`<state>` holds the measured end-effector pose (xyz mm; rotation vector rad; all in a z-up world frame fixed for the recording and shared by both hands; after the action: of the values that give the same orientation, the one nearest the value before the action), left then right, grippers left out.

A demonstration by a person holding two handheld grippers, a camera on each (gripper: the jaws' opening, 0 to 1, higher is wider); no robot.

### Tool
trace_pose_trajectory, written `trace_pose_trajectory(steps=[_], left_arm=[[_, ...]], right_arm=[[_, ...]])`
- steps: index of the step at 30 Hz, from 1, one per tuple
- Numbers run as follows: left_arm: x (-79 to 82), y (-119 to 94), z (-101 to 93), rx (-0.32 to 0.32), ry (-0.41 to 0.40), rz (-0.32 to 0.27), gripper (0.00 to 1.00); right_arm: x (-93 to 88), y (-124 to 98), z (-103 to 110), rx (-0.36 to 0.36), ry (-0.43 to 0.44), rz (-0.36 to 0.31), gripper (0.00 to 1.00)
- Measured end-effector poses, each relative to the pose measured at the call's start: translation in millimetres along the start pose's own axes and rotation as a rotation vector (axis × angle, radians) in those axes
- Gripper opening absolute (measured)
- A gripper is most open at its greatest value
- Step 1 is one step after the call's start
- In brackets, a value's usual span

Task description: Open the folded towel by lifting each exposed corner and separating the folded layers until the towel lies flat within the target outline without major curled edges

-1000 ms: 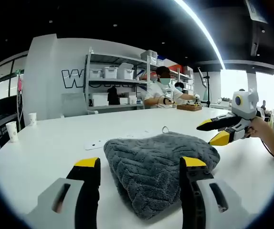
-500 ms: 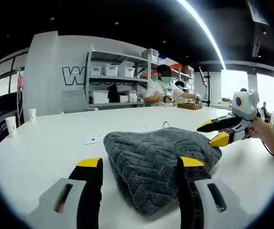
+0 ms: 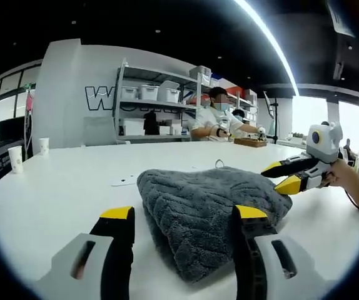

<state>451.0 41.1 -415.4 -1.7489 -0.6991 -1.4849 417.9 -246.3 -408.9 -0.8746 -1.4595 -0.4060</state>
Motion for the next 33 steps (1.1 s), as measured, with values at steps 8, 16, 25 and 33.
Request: trace_pose_trajectory(steps=[8,16,25,33], left_arm=[[-1.3,0.8,0.9,-0.001,-0.011,-0.001,0.62],[-2.6,0.2,2.1,-0.009,-0.033,-0.006,0.6],[-3.7,0.5,3.3,-0.006,-0.034,-0.014,0.59],[-5.2,3.6,0.8,-0.029,-0.038,-0.025,0.51]], right_arm=[[-2.4,0.4,1.0,0.003,0.004,0.007,0.29],[-4.6,1.7,1.9,0.008,0.006,0.008,0.26],[-6.5,4.1,1.9,0.016,-0.026,-0.004,0.21],[-7.7,4.8,2.1,0.018,-0.02,-0.004,0.2]])
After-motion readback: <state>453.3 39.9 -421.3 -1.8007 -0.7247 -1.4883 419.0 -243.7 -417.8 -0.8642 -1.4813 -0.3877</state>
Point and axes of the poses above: the point that each gripper's makers call its tool centre point, and the gripper's own axes: y roughly forward along the fingers, z roughly to its left, x roughly out of its top, the point moved 10 cm from there along -y, roughly backward along the fingers, and after that the axes turned 1 degree about z, right-handed, at the moved point
